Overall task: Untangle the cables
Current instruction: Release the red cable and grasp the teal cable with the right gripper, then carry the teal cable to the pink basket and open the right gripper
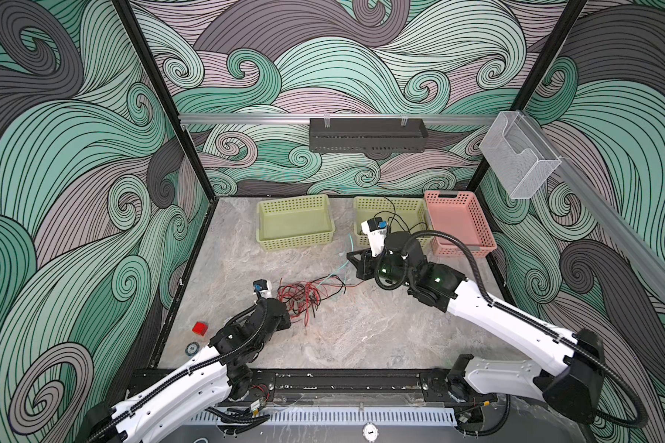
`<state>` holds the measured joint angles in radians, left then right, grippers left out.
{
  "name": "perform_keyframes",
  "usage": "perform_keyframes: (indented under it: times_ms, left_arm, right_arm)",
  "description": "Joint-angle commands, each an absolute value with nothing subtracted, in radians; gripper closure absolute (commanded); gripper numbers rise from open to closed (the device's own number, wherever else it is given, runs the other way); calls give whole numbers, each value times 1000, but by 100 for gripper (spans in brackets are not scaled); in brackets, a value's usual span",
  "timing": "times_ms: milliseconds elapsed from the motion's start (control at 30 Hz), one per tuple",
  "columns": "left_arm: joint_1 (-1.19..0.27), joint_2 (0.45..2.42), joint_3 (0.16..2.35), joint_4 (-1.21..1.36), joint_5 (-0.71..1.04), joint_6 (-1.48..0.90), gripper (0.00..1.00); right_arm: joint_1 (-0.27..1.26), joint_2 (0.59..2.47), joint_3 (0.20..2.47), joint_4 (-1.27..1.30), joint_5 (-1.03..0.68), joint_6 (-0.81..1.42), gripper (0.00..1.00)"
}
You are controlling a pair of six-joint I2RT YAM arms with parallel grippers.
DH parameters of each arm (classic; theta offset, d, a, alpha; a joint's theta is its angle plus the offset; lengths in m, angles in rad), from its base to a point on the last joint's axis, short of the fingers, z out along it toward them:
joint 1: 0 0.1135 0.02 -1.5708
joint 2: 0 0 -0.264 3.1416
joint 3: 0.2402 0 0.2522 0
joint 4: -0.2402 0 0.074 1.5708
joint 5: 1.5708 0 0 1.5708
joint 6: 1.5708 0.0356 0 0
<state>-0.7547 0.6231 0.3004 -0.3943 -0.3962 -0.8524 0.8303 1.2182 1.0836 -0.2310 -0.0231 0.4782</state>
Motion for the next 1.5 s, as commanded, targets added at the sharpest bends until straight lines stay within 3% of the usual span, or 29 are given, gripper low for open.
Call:
perform_keyframes:
  times_ms: [0,333,533,600,767,867,1000,1267,1467]
  left_arm:
    - [-747,637,299,-353,-433,-879,100]
    - [-745,846,328,-188,-363,-874,100]
    - [-748,1036,468,-179,-169,-792,96]
    - [-749,1082,504,-174,-102,-764,84]
    - [-755,1091,569,-267,-76,-742,35]
    - [-756,1017,575,-344,-121,-748,22]
    - [-756,903,596,-479,-201,-761,17]
    - [-756,759,584,-581,-249,-801,17]
    - [-755,717,575,-575,-252,-806,17]
  right_arm:
    - [831,1184,1182,-353,77,355,100]
    - [809,1199,1568,-495,171,164,100]
    - [702,1277,1649,-525,68,199,100]
    - [662,1298,1642,-526,31,216,100]
    - [543,1307,1594,-535,24,256,100]
    - [437,1287,1543,-521,41,290,100]
    - [300,1301,1504,-505,33,338,100]
    - [15,1439,1517,-481,47,435,100]
    - [-50,1604,1656,-491,143,428,100]
